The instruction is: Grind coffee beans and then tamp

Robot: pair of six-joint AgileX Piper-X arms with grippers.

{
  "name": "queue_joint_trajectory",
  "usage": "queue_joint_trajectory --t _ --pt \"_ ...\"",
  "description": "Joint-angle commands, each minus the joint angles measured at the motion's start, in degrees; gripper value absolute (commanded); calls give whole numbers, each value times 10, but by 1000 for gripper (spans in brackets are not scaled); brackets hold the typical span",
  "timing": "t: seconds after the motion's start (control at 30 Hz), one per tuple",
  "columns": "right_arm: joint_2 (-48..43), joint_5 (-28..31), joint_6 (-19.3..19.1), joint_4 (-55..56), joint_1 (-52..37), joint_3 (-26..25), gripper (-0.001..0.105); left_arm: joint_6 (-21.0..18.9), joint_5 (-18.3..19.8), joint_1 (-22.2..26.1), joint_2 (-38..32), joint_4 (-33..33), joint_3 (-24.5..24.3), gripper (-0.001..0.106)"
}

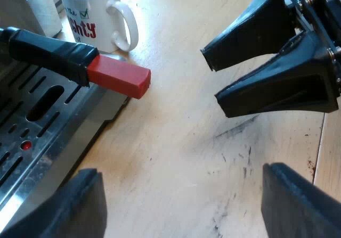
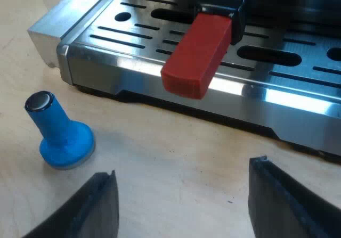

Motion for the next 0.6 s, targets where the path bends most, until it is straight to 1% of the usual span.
queue_joint_trajectory --t 0.03,0.13,0.3,0.43,0.47,0.5,0.53,0.6 --pt "6 5 -2 -8 1 -1 55 5 5 -2 -2 -10 1 64" --pt "39 13 -2 -36 1 -1 55 5 5 -2 -2 -10 1 64" --pt "86 72 -2 -102 1 -1 55 5 5 -2 -2 -10 1 64" --pt "109 91 -2 -137 1 -1 54 5 5 -2 -2 -10 1 64" --pt "114 94 -2 -143 1 -1 50 5 5 -2 -2 -10 1 64" --pt "118 94 -2 -151 1 -1 45 5 5 -2 -2 -10 1 64" --pt "120 94 -2 -155 1 -1 43 5 5 -2 -2 -10 1 64" --pt "128 94 -2 -170 1 -1 30 5 5 -2 -2 -10 1 64"
